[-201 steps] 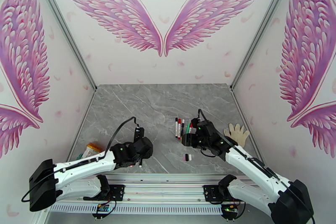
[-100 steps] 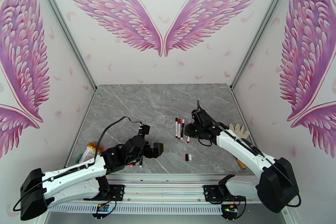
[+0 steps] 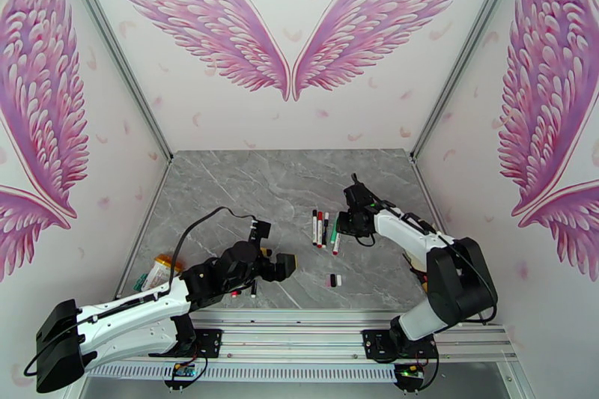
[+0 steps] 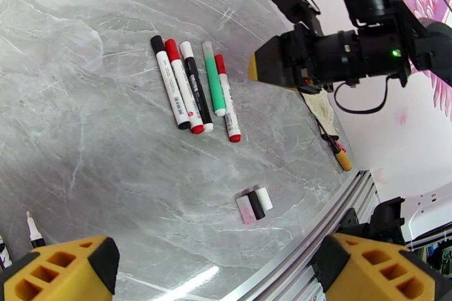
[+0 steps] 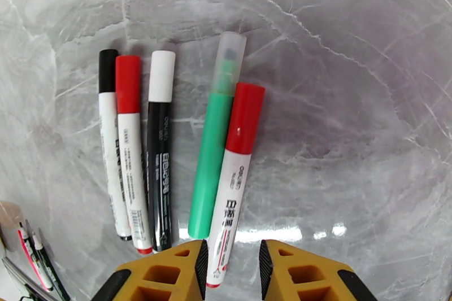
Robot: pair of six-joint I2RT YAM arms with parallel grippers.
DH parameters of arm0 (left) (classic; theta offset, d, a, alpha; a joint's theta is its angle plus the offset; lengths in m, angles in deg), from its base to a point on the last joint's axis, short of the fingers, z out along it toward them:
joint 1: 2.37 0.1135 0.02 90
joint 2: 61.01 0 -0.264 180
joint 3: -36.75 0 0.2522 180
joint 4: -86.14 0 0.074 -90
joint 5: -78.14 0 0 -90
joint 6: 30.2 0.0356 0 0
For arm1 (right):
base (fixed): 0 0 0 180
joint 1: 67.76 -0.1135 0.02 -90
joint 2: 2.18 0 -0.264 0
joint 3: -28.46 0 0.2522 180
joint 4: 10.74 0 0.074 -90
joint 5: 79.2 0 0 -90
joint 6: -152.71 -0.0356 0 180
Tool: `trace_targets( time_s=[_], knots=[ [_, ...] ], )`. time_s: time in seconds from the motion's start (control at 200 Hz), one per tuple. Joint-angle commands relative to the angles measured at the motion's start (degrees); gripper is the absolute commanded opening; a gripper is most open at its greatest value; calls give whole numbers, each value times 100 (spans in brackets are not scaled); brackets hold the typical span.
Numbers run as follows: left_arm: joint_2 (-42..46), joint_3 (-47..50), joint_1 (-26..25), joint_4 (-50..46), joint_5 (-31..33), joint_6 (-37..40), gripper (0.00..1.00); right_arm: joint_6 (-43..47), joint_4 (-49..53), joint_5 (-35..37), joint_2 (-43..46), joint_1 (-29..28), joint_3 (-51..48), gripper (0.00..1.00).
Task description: Open the pen caps
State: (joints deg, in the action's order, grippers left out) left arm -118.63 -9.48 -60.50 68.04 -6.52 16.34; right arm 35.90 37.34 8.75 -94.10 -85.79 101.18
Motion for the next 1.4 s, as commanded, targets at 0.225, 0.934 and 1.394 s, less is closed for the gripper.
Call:
trace_targets(
  time_s=[0.225,0.934,1.394],
  knots=[
    [-38,128,37,222,-95,33,99,133,-206,-71,-713,108,536,33],
    [-684,155,-41,557,-272,-175,99,154,-311,17,-1513,268,862,30],
    [-823,136,-74,578,-244,-218,99,347,-138,279,-1966,310,1266,30]
  ],
)
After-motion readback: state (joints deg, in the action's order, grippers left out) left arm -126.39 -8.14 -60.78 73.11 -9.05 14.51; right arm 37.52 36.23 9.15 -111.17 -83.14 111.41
